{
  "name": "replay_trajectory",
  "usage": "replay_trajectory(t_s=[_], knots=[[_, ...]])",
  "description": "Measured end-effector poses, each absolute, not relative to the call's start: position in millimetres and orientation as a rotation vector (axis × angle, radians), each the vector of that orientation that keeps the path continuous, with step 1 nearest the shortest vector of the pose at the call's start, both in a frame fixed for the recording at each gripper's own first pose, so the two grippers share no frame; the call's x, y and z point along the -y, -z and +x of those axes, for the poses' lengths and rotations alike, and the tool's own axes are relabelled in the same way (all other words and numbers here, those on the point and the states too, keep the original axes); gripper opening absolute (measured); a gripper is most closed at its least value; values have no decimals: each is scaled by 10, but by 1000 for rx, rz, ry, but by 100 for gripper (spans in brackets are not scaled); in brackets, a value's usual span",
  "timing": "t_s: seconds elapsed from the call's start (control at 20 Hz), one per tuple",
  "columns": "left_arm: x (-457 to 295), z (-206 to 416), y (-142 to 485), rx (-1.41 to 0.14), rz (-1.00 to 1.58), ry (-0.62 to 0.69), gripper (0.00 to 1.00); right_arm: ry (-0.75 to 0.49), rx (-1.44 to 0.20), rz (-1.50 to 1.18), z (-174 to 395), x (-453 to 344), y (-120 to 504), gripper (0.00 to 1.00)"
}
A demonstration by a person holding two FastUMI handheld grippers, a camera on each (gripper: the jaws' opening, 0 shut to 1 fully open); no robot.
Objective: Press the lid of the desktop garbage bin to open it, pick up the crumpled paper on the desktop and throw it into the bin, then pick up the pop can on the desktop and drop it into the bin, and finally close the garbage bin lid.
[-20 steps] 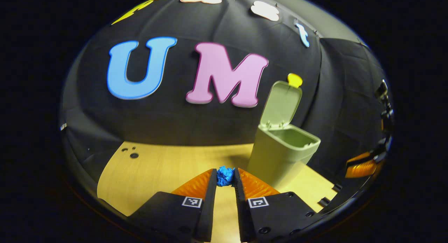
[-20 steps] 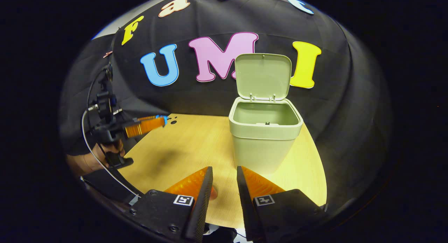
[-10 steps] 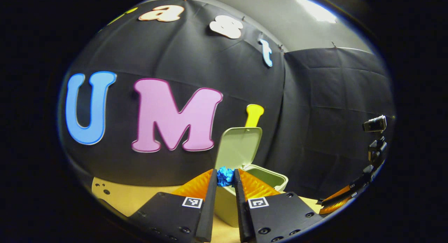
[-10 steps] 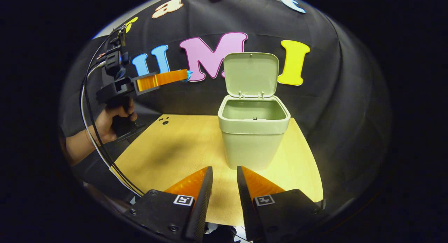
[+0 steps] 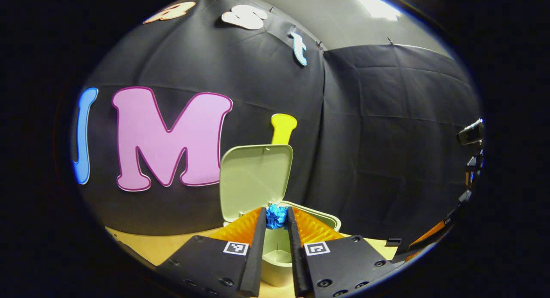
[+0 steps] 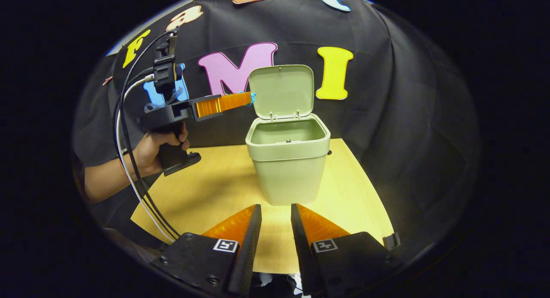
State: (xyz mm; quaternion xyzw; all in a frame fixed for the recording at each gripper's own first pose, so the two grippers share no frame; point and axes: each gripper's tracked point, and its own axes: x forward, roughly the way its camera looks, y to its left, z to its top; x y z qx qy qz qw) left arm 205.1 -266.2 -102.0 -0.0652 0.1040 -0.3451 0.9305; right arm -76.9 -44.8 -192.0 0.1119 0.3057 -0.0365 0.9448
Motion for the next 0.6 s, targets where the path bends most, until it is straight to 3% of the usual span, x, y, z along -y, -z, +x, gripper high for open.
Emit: replay_trajectory(t_s=[0.3,0.6], knots=[[2817,2121,1258,-254,-90,731,31,125,-622,246,-825,533,1921,50],[2969,2135,1554,-318,-68,723,58,149,-631,249,-878,576,1939,50]])
